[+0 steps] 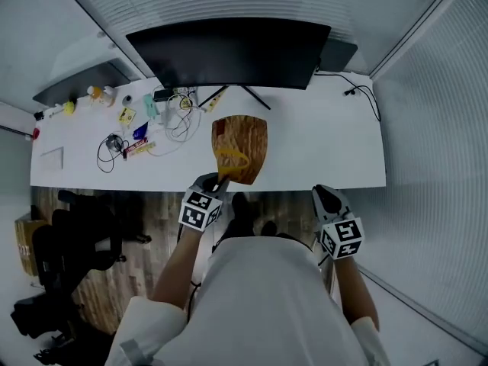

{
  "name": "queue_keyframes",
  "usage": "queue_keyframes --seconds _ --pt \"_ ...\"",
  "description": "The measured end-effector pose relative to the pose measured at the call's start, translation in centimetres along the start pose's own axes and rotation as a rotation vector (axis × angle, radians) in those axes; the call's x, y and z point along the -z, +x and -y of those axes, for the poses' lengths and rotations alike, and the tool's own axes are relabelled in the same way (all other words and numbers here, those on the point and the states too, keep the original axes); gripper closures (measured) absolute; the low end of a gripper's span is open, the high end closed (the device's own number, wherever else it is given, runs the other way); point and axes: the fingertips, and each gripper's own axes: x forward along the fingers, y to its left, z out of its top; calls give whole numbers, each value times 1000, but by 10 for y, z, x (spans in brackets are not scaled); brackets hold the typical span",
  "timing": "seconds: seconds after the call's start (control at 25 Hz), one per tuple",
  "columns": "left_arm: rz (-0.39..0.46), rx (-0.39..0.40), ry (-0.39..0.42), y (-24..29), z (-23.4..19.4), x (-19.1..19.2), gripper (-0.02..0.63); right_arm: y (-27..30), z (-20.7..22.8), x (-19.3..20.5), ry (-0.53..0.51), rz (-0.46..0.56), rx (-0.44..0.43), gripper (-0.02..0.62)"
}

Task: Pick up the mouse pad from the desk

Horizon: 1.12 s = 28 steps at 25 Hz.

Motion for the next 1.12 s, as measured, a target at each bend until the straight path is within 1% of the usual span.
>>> queue_keyframes --seconds 0.24,0.44,0.6,0.8,0.96,1.12 --pt "61 -92 -31 -45 33 2 568 -27 -1 13 -6 35 -57 548" --pt "114 -163 -70 -86 48 9 568 -36 -16 12 -21 73 -110 548" --pt "147 -202 -99 -120 56 17 568 -38 -33 6 -28 102 -142 548" --pt "183 -239 -122 -163 59 28 568 -41 -59 1 -42 128 -183 548" --pt "207 -263 -125 -191 52 39 568 -36 -76 -1 -44 143 -184 548" --pt "221 -269 -128 -216 42 53 568 -33 -97 -8 -52 159 -169 548"
